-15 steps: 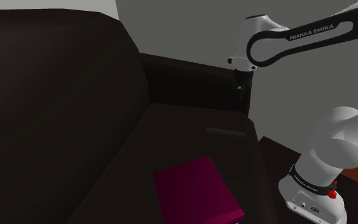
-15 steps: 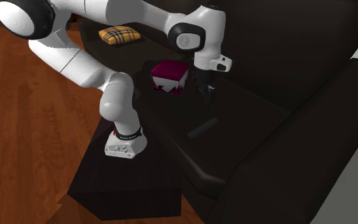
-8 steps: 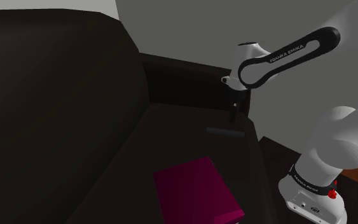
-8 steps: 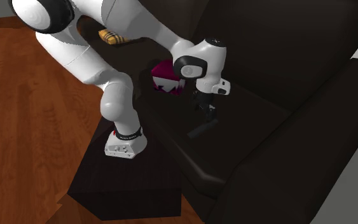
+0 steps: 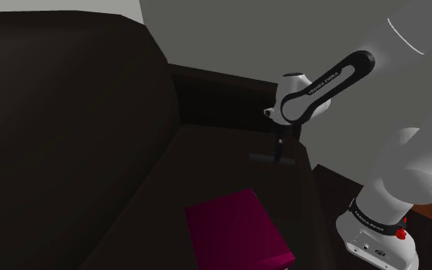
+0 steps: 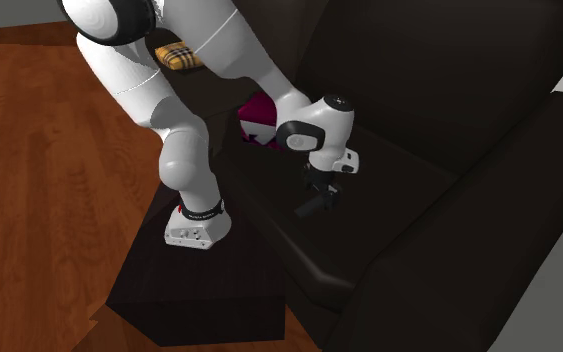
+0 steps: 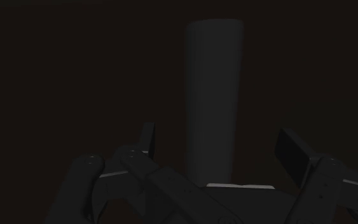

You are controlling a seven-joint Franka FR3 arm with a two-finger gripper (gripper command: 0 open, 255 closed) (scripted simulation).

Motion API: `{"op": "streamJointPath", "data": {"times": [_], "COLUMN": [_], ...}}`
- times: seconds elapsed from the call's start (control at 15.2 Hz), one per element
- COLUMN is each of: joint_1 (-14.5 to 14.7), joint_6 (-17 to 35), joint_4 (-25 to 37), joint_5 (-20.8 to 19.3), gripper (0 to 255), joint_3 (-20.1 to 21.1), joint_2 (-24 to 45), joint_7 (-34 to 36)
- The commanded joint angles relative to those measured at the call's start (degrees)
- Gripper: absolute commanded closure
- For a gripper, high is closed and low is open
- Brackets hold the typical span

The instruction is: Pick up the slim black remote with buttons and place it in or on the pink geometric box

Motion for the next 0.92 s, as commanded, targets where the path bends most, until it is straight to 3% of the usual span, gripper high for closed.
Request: {"op": "streamJointPath", "data": {"times": [0.0, 0.59, 0.66, 0.86], "joint_1": [0.34, 0.59, 0.59, 0.56], "joint_6": [2.13, 3.79, 3.79, 3.9], "joint_4": [-0.57, -0.91, -0.91, -0.95], "joint_5": [0.48, 0.93, 0.93, 0.93], "gripper": [0, 0, 255, 255], "joint_3": [-0.08, -0.2, -0.2, -0.25], "joint_2": [1.53, 2.88, 2.88, 2.94], "joint_7": [-0.26, -0.57, -0.57, -0.66]}}
